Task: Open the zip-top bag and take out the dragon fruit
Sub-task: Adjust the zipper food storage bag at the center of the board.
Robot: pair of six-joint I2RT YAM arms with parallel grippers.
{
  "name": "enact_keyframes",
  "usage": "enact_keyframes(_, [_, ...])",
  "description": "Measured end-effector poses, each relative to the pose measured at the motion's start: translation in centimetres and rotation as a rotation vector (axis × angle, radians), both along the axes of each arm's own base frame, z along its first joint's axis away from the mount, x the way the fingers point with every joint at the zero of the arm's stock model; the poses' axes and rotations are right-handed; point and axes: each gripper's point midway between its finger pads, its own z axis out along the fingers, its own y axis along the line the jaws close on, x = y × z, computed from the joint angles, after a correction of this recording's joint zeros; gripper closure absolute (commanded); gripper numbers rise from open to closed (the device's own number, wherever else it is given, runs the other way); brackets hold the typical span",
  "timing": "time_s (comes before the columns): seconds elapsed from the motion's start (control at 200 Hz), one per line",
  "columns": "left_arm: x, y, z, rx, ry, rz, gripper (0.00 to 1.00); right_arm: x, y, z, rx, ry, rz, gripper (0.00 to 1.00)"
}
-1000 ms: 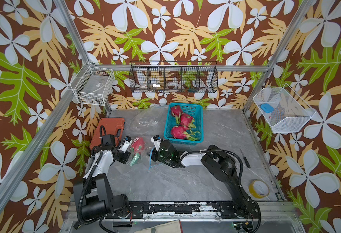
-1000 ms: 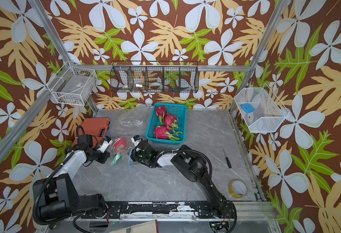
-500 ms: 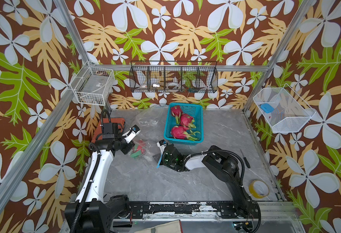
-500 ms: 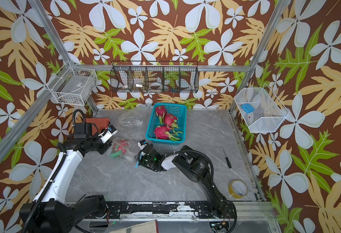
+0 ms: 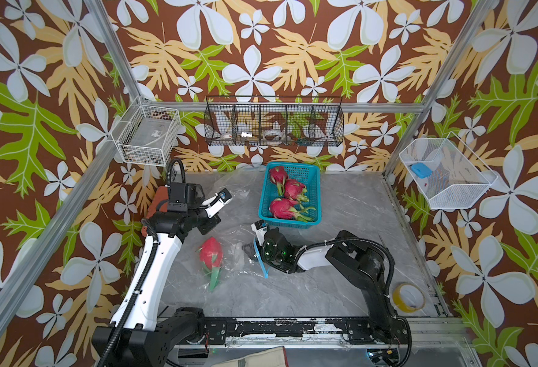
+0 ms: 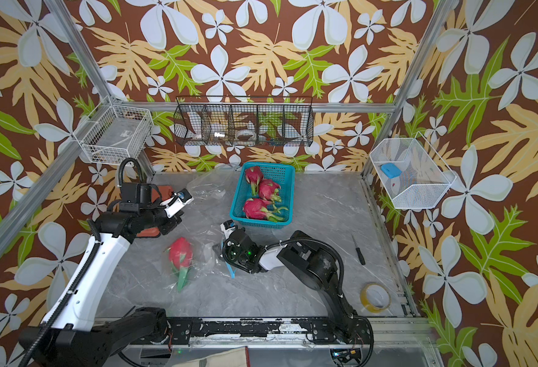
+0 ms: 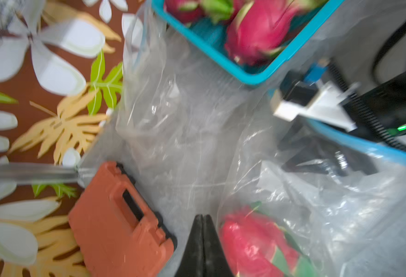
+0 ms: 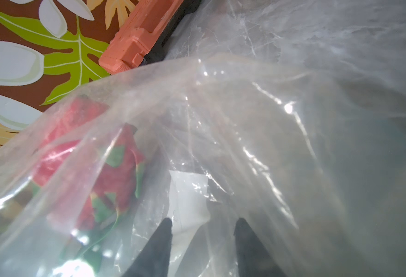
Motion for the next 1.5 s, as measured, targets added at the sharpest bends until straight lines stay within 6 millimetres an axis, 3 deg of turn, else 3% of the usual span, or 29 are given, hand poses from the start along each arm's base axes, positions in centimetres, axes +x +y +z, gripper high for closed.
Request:
enact_keyframes(0.055, [-0.6, 1.9, -3.0, 0.012, 0.09, 0.063, 0.34, -0.1, 0.0, -0.1, -0.001, 0.001, 0.001, 0.54])
enact_keyframes(0.095, [-2.2, 3.1, -5.4, 0.018, 0.165, 0.099, 0.27, -0.2, -0.1, -0.2, -0.005, 0.003, 0.001, 0.54])
enact_keyframes(0.18, [-6.0, 5.2, -9.6, 0.044, 0.279, 0.165, 0.24, -0.3, -0.3, -0.6, -0.012, 0.007, 0.002, 0.55])
enact_keyframes(0.25, [-8.0, 6.3, -11.9, 0.051, 0.346, 0.199, 0.24, -0.4, -0.4, -0.8, -0.017, 0.008, 0.005, 0.55])
enact_keyframes(0.4, [-8.6, 7.0, -14.4, 0.032, 0.44, 0.224, 0.15, -0.8, -0.8, -1.4, -0.041, 0.007, 0.014, 0.55])
enact_keyframes(0.51, [-8.0, 6.8, -15.7, -0.011, 0.477, 0.255, 0.19, -0.9, -0.8, -1.2, -0.041, 0.002, 0.018, 0.55])
enact_keyframes(0.555, [-7.7, 6.7, -16.1, -0.029, 0.485, 0.267, 0.32, -0.9, -0.7, -1.1, -0.04, -0.001, 0.019, 0.56])
enact_keyframes(0.6, [-7.5, 6.4, -16.2, -0.054, 0.498, 0.271, 0.54, -1.0, -0.7, -1.0, -0.04, -0.005, 0.022, 0.56])
enact_keyframes(0.696, [-6.3, 5.8, -15.5, -0.113, 0.484, 0.275, 1.0, -1.1, -0.8, -1.0, -0.044, -0.01, 0.025, 0.56])
enact_keyframes(0.856, [-4.0, 4.5, -11.1, -0.147, 0.329, 0.22, 1.0, -1.1, -0.9, -0.9, -0.046, -0.017, 0.027, 0.5])
enact_keyframes(1.046, [-3.7, 0.8, -6.3, -0.075, 0.157, 0.041, 1.0, -0.5, -0.7, -0.3, -0.034, -0.036, 0.007, 0.44])
enact_keyframes(1.231, [-2.5, -1.6, -2.1, -0.006, 0.044, -0.057, 1.0, -0.5, -0.5, 0.2, 0.001, -0.038, -0.001, 0.41])
enact_keyframes(1.296, [-1.9, -1.4, -1.5, -0.01, 0.023, -0.027, 0.68, -0.7, -0.7, 0.0, -0.003, -0.035, -0.002, 0.41])
enact_keyframes(1.351, [-1.6, -0.2, -2.4, -0.014, 0.043, 0.033, 0.34, -0.7, -0.7, 0.1, -0.001, -0.035, -0.003, 0.41])
enact_keyframes(1.371, [-1.7, 0.4, -3.2, -0.021, 0.067, 0.066, 0.25, -0.8, -0.7, 0.1, 0.0, -0.034, -0.003, 0.41])
enact_keyframes(1.401, [-1.9, 1.5, -4.5, -0.033, 0.109, 0.12, 0.2, -0.8, -0.7, 0.1, 0.0, -0.034, -0.003, 0.41])
enact_keyframes(1.496, [-3.1, 4.2, -8.8, -0.065, 0.256, 0.27, 0.2, -0.8, -0.7, 0.1, 0.0, -0.035, -0.002, 0.42])
